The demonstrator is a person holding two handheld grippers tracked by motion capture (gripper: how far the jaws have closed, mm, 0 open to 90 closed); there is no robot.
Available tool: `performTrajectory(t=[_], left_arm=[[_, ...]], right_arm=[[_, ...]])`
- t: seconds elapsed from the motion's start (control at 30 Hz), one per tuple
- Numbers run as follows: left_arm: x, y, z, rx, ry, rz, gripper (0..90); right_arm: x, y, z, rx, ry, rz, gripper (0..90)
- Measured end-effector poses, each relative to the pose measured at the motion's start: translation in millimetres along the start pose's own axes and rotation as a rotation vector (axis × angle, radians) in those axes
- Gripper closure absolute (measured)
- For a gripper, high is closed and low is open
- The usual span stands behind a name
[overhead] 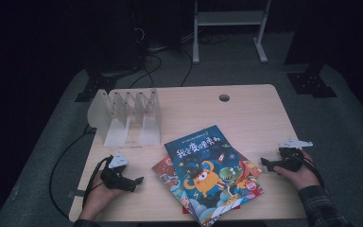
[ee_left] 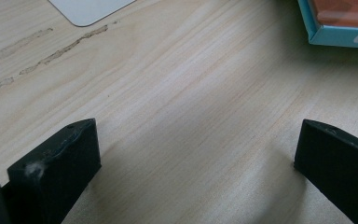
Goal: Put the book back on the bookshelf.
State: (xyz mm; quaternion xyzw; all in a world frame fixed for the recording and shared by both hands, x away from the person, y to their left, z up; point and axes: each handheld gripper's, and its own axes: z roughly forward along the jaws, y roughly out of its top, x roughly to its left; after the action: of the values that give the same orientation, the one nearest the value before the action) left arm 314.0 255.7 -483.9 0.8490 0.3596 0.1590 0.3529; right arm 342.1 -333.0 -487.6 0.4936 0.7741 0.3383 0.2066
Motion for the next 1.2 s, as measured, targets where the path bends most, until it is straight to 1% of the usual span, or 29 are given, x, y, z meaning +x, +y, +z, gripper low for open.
performTrajectory(t=[0.37,0.4,0.43,0.47,0.53,0.63,0.67,0.7,0.73,0.8,0.83,0.87,0.93,1.0,1.07,1.1,1.13,1.2], left_arm=[[-0.4,-0.1,0.0,-0.001,-0.003,0.003,0.0],[-0.4,-0.1,0.0,-0.001,-0.003,0.003,0.0],[-0.4,-0.1,0.0,-0.001,-0.003,0.004,0.0],[-0.4,-0.1,0.0,-0.001,-0.003,0.004,0.0],[-0.3,-0.2,-0.1,-0.002,-0.003,0.002,0.0],[0.9,-0.2,-0.6,-0.010,-0.011,-0.012,0.0],[0.9,-0.2,-0.6,-0.010,-0.011,-0.012,0.0],[2.1,0.2,-2.3,-0.016,-0.017,-0.027,1.8],[2.8,0.4,-3.1,-0.017,-0.020,-0.032,3.7],[3.5,1.6,-4.8,-0.003,-0.012,-0.030,4.7],[3.8,2.3,-6.3,-0.005,-0.016,-0.022,7.0],[3.6,3.1,-7.6,-0.017,-0.019,-0.022,9.9],[3.7,4.1,-9.1,-0.024,-0.020,-0.025,11.2],[2.7,7.0,-13.1,-0.046,-0.029,-0.028,15.6],[2.8,8.3,-15.0,-0.048,-0.032,-0.025,17.8],[1.7,10.6,-16.5,-0.058,-0.040,-0.034,18.4],[1.7,10.6,-16.5,-0.058,-0.040,-0.034,18.4],[-0.9,13.7,-17.3,-0.062,-0.050,-0.022,19.9]], right_arm=[[-0.1,-0.2,-0.3,-0.002,0.000,0.000,9.1],[-0.4,-0.4,-0.6,-0.005,-0.002,-0.001,11.8],[-0.4,-0.4,-0.6,-0.005,-0.002,-0.001,11.8],[-0.3,-0.6,-1.5,-0.010,-0.002,0.000,15.2],[-0.8,-0.9,-1.8,-0.015,0.001,-0.003,15.3],[-1.9,-1.7,-3.7,-0.024,0.001,-0.002,25.3],[-1.9,-1.7,-3.7,-0.024,0.001,-0.002,25.3],[-3.5,-1.2,-6.5,-0.019,0.001,0.002,35.0],[-4.0,-0.9,-8.4,-0.010,0.002,0.010,39.6],[-5.6,0.2,-11.6,0.002,0.008,0.028,43.3],[-5.8,0.1,-12.8,0.000,0.011,0.035,46.2],[-5.8,0.4,-13.9,0.002,0.017,0.041,46.9],[-5.2,0.6,-15.1,0.000,0.020,0.046,46.8],[-2.3,2.2,-18.6,-0.012,0.029,0.048,46.3],[-1.0,2.8,-19.7,-0.018,0.032,0.051,46.3],[1.3,3.7,-22.2,-0.025,0.040,0.052,46.1],[2.7,4.1,-23.4,-0.029,0.042,0.053,45.9],[6.4,5.3,-26.8,-0.034,0.052,0.051,45.9]])
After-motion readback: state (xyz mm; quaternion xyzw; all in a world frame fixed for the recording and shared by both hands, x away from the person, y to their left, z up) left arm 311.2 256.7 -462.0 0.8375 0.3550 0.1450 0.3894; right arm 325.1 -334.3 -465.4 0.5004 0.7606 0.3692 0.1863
